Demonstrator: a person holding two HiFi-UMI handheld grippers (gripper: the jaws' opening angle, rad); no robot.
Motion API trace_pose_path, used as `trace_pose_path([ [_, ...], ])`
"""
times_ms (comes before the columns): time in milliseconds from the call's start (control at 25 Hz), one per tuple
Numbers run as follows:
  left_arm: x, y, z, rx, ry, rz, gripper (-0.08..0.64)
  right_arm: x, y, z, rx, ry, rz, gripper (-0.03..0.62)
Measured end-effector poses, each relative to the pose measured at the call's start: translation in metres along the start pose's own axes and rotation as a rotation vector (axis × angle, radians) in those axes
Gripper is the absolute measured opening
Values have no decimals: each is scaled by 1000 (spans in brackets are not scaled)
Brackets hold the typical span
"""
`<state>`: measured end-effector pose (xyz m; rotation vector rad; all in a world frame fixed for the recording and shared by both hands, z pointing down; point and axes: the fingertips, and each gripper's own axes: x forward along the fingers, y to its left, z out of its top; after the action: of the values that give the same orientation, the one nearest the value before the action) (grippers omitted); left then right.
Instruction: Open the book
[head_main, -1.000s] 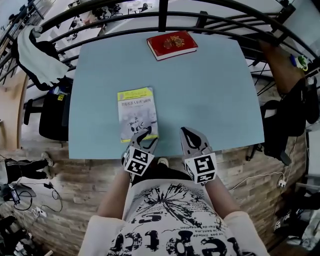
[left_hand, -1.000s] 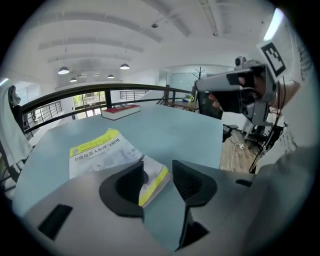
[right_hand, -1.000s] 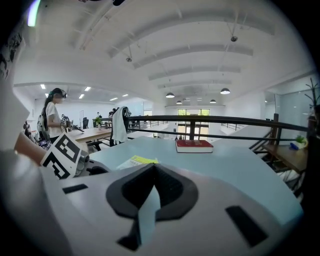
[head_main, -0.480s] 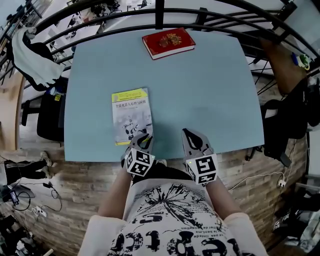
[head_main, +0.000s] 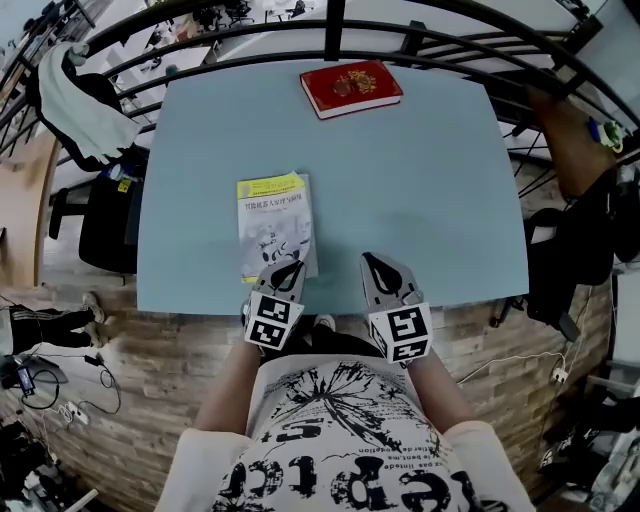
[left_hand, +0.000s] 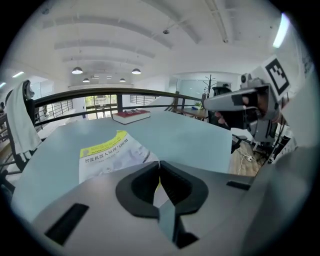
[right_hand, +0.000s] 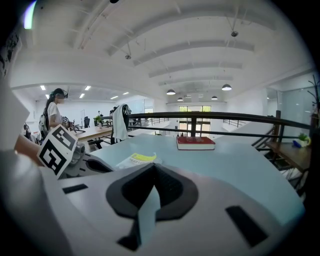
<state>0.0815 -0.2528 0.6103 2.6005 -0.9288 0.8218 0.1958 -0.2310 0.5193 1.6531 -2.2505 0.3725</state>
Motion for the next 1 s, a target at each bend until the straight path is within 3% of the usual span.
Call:
trace_pose_path([
  [120, -22, 16, 11, -3, -49, 7, 21, 8, 19, 10, -9, -7, 17, 11],
  [280, -57, 48, 14, -63, -102, 12, 21, 23, 52, 29, -19, -25, 48, 11],
  [560, -122, 121, 10, -110, -151, 91, 23, 50, 116, 62, -44, -54, 86, 12],
  [800, -167, 176, -18, -158, -152, 156, 23, 70, 165, 72, -57, -55, 105, 11],
  [1000, -174, 203, -55, -192, -98, 165, 23, 86, 195, 68, -70, -28, 97, 11],
])
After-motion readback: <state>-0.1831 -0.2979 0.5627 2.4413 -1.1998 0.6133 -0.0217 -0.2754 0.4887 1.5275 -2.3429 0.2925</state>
